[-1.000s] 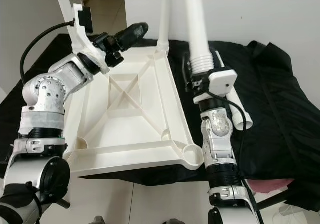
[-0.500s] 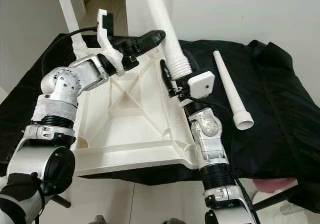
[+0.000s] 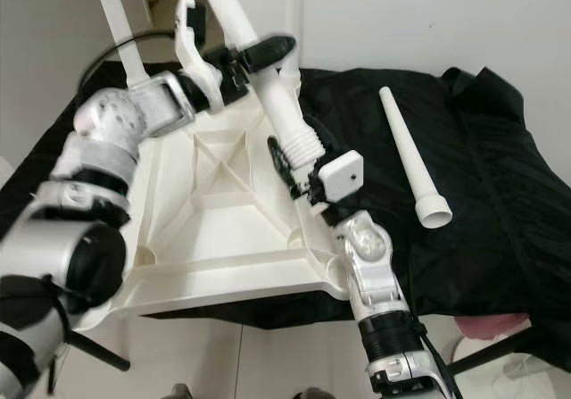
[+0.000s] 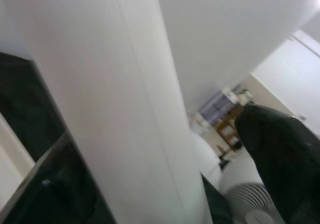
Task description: Building children table
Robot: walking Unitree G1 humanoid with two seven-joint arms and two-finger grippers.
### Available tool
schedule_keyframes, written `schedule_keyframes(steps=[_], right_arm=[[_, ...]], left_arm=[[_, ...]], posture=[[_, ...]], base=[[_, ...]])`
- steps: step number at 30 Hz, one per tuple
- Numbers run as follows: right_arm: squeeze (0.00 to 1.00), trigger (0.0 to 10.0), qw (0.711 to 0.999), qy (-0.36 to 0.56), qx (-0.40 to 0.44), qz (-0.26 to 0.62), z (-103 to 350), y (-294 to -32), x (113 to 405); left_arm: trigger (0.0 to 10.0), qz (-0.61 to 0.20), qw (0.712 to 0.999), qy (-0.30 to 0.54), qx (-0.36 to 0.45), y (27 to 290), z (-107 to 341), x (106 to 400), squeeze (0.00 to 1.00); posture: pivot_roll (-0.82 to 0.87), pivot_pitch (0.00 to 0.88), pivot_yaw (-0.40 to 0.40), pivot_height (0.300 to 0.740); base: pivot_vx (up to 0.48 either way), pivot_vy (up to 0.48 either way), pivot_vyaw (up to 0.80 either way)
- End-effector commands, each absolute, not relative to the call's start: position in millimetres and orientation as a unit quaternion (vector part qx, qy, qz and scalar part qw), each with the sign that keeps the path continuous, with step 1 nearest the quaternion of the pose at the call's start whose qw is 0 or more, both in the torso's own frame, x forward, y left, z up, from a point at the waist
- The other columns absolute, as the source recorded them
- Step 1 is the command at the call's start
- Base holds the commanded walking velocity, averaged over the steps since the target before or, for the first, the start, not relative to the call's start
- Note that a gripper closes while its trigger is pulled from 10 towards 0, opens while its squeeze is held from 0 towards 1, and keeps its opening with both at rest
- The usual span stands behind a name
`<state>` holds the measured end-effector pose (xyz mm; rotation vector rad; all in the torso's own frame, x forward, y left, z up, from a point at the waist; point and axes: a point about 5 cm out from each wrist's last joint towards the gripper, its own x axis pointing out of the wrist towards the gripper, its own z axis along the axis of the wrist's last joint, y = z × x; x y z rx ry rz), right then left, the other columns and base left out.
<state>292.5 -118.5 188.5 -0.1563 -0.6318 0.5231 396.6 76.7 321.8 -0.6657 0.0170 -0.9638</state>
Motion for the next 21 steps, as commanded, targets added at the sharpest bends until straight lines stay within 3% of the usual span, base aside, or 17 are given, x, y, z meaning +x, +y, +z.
schedule_keyframes(steps=[1, 10, 11, 12, 13, 14, 21], right_arm=[[0.00, 10.0, 0.911, -0.304, -0.085, 0.265, 186.2, -116.7, 288.4], [0.00, 10.0, 0.913, -0.301, -0.093, 0.260, 188.1, -128.2, 287.3], [0.00, 10.0, 0.912, -0.301, -0.095, 0.263, 188.2, -127.5, 286.7], [0.00, 10.0, 0.911, -0.300, -0.094, 0.268, 187.2, -125.5, 287.4], [0.00, 10.0, 0.911, -0.300, -0.094, 0.268, 187.2, -125.5, 287.4], [0.00, 10.0, 0.909, -0.298, -0.095, 0.274, 185.9, -123.1, 287.0], [0.00, 10.0, 0.909, -0.294, -0.087, 0.281, 183.8, -118.5, 285.4]], left_arm=[[10.0, -0.511, 0.802, -0.036, -0.306, 80.2, 334.6, 393.4, 0.00], [10.0, -0.474, 0.826, -0.032, -0.304, 84.4, 344.2, 401.0, 0.00], [9.6, -0.467, 0.829, -0.030, -0.308, 84.6, 344.4, 402.0, 0.00], [1.5, -0.459, 0.831, -0.028, -0.312, 85.4, 343.5, 403.2, 0.00], [1.5, -0.459, 0.831, -0.028, -0.312, 85.4, 343.5, 403.2, 0.00], [0.0, -0.457, 0.831, -0.029, -0.315, 86.5, 343.3, 403.8, 0.00], [0.0, -0.453, 0.835, -0.031, -0.311, 91.5, 342.7, 405.3, 0.00]], posture=[[-0.09, 0.000, 0.064, 0.740], [-0.09, 0.000, 0.066, 0.740], [-0.09, 0.000, 0.066, 0.740], [-0.08, 0.000, 0.065, 0.740], [-0.08, 0.000, 0.065, 0.740], [-0.08, 0.000, 0.064, 0.740], [-0.07, 0.000, 0.054, 0.740]], base=[[0.000, 0.000, 0.00], [0.000, 0.000, 0.00], [0.000, 0.000, 0.00], [0.000, 0.000, 0.00], [0.000, 0.000, 0.00], [0.000, 0.000, 0.00], [0.000, 0.000, 0.00]])
